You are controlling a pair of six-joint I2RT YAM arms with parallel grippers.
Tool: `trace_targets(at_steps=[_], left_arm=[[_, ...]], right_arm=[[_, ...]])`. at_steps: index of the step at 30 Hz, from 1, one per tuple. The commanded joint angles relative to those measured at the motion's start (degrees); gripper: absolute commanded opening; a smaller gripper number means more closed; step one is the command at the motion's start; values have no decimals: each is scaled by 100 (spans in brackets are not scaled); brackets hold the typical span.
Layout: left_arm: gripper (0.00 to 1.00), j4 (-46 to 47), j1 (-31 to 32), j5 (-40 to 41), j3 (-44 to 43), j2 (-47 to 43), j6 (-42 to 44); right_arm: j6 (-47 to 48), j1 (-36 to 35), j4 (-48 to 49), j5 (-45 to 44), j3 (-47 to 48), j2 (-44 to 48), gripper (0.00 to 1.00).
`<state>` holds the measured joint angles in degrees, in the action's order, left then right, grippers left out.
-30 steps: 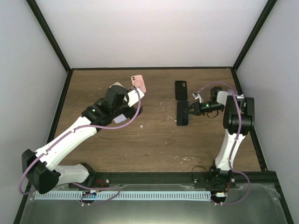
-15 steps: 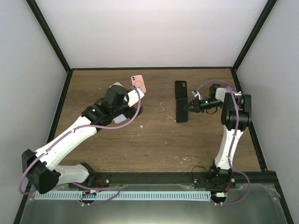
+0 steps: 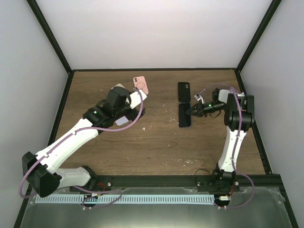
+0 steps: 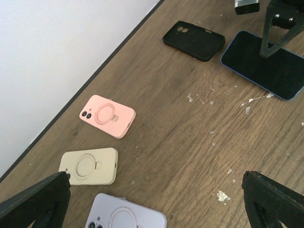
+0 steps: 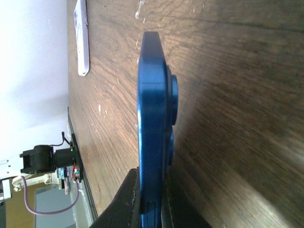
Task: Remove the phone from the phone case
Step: Place the phone at the center of the board.
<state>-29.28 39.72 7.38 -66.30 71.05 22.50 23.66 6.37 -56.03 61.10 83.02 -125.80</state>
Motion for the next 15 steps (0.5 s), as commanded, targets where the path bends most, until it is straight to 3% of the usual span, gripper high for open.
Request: trace_targets(at_steps=[1,4,15], left_arm=[[99,45,-20,-51,-7,-16,-58],[99,41,-24,-69,-17,-12,-56],[99,30,-22,-61,6,-13,-44]], right_arm=[[390,142,-320,-1,3,-155,1],[233,154,-269,-8,105,-257,1],[-31,171,-155,-226,373,-428,21]])
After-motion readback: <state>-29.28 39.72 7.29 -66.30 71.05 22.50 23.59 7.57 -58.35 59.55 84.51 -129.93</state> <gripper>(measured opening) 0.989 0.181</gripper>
